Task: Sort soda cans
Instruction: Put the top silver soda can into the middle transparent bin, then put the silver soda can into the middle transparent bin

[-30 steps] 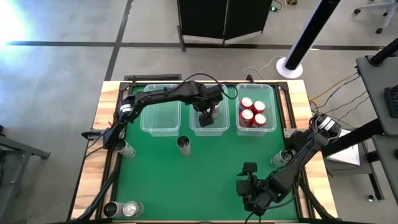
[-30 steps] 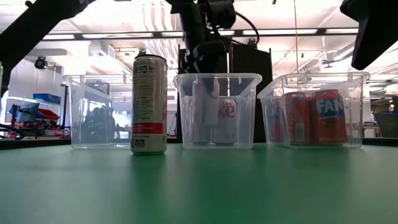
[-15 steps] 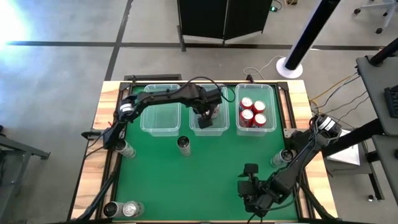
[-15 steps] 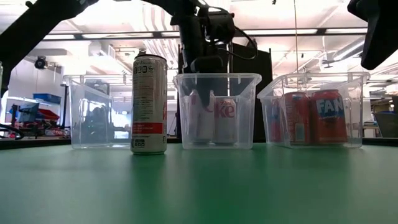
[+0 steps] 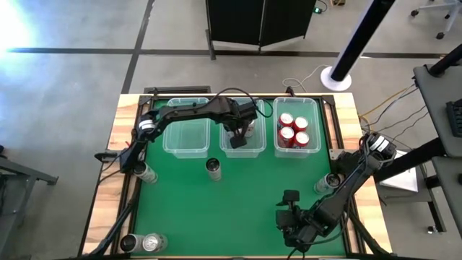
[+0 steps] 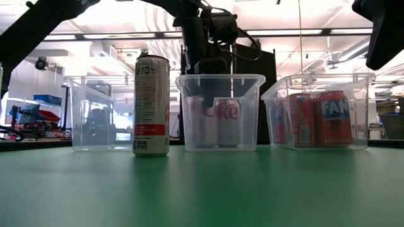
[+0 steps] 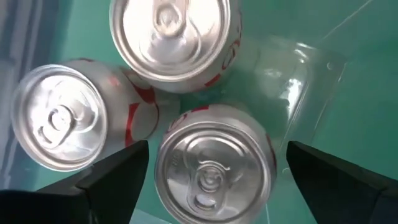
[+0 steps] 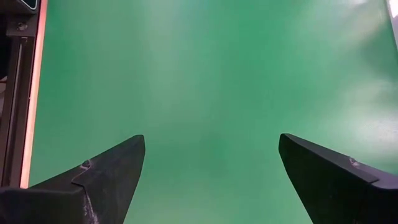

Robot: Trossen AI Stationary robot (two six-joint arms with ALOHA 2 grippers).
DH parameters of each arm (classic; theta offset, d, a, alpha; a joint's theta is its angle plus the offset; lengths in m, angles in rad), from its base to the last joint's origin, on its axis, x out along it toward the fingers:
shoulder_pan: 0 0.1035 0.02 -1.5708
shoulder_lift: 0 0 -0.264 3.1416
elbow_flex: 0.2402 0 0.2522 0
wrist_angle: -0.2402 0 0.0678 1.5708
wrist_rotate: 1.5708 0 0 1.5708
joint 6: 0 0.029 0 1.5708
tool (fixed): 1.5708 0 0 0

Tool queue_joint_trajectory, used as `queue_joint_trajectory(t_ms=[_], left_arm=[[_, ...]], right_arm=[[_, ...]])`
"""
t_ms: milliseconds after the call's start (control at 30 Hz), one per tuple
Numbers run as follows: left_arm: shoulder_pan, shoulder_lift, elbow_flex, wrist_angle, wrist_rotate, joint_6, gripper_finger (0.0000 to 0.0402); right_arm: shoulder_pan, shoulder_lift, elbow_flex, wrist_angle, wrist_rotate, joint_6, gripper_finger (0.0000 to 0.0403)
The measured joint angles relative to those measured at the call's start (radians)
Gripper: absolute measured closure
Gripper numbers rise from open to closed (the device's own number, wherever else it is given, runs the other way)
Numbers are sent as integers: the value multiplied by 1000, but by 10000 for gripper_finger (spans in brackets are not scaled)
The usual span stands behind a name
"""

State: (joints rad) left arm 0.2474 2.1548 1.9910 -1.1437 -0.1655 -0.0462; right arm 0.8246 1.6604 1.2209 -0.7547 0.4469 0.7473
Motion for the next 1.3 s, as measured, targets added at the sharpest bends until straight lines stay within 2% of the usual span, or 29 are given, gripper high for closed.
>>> queue_joint_trajectory(t_ms=[200, 300, 467, 500, 633, 767, 1133, 1300], left_arm=[[0, 0, 71, -37, 0, -5, 37], [-3, 0, 164, -66, 13, -32, 36], [-17, -2, 365, -208, 20, -56, 36], [-25, -19, 366, -215, 20, -67, 36], [-78, -122, 270, -220, 43, -108, 36], [-173, -172, 187, -244, 44, -157, 35], [-536, -213, 38, -236, 34, -345, 35], [-722, -213, -8, -236, 35, -556, 35]], right_arm=[[0, 0, 0, 1, 0, -15, 38], [0, 0, 0, 2, 0, -42, 38], [-5, 0, 0, 2, 1, -65, 38], [-5, 0, 0, 3, 2, -66, 38], [-5, 0, 0, 5, 27, -72, 38], [-5, 0, 0, 6, 39, -91, 38], [-5, 0, 0, 9, 53, -58, 38], [-10, 0, 0, 13, 54, -55, 38]])
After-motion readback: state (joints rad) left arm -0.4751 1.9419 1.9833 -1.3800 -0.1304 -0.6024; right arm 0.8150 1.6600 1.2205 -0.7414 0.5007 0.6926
